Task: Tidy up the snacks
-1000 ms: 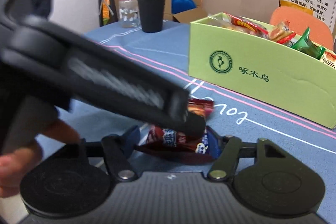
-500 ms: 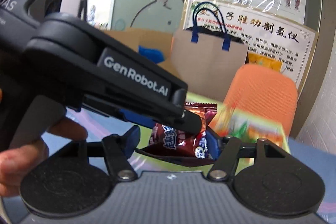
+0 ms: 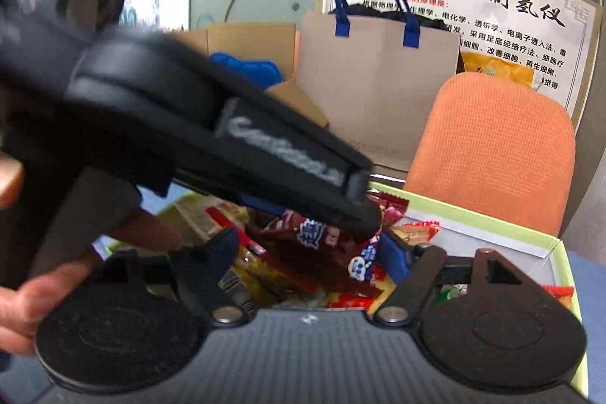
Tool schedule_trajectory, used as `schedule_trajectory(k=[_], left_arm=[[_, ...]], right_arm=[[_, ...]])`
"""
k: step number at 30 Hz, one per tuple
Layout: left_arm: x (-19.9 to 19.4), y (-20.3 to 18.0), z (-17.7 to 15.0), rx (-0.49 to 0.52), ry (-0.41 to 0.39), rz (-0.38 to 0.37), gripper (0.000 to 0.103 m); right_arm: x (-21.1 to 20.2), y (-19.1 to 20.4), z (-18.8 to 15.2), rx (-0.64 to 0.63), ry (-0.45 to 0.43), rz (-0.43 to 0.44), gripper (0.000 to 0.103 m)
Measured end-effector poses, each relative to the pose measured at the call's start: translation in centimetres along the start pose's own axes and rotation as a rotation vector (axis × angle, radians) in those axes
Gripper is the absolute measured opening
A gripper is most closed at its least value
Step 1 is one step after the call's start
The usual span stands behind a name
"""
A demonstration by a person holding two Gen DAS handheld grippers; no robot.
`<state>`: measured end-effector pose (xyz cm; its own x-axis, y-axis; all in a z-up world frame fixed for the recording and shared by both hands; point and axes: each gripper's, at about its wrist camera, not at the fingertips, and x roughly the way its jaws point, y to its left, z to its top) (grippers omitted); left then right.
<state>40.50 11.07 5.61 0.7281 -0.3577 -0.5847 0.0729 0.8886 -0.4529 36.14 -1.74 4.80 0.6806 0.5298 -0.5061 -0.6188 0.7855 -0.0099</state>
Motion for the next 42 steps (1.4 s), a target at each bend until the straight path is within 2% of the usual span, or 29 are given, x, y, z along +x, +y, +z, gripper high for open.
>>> schedule_trajectory(k=[2,4,9,14,15,20,22,25,28,30,32,34,39,42], left_arm=[[-1.2,0.2,0.3,-0.011,-0.035,-0.023,0.06],[-3.5,-0.3,0.3,0.0,-0.109,-0.017,0.071],[-8.5,-1.8,-1.6,0.047,-0.196,0.017,0.076],[-11.7,-3.9,-6.5,0.08,-0.228,0.084,0.08],[-12.1,-4.2,-7.7,0.08,-0.232,0.093,0.081],[-13.3,-4.8,-12.6,0.046,-0.208,0.127,0.086],[-13.7,-4.9,-14.3,0.023,-0.202,0.162,0.09],[-14.3,-5.2,-16.7,-0.009,-0.221,0.194,0.09],[-14.3,-5.8,-18.9,0.015,-0.196,0.228,0.088],[-14.3,-6.4,-20.1,0.053,-0.178,0.252,0.085],[-14.5,-6.9,-21.0,0.063,-0.171,0.268,0.083],[-14.7,-7.4,-21.8,0.075,-0.16,0.248,0.082],[-15.7,-8.8,-23.2,0.075,-0.139,0.224,0.083],[-16.8,-9.4,-24.2,0.09,-0.155,0.236,0.085]], right_arm=[[-1.4,0.2,0.1,-0.012,-0.033,-0.041,0.093],[-3.7,0.4,0.1,-0.012,-0.079,-0.059,0.093],[-9.0,1.0,-2.1,0.066,-0.135,-0.094,0.093],[-12.0,1.8,-5.5,0.14,-0.092,-0.168,0.093],[-12.6,2.0,-6.1,0.158,-0.08,-0.172,0.102],[-15.2,2.6,-9.2,0.24,-0.058,-0.243,0.102],[-16.3,3.0,-10.3,0.277,-0.06,-0.281,0.102],[-18.5,3.4,-12.1,0.407,-0.124,-0.37,0.102],[-20.2,3.6,-13.6,0.529,-0.159,-0.38,0.103],[-21.0,4.3,-13.8,0.528,-0.141,-0.407,0.103],[-22.1,5.2,-14.2,0.528,-0.153,-0.473,0.103],[-23.0,5.9,-14.5,0.54,-0.151,-0.511,0.103],[-24.3,6.8,-15.2,0.525,-0.082,-0.51,0.102],[-25.5,7.7,-16.0,0.503,-0.089,-0.519,0.102]])
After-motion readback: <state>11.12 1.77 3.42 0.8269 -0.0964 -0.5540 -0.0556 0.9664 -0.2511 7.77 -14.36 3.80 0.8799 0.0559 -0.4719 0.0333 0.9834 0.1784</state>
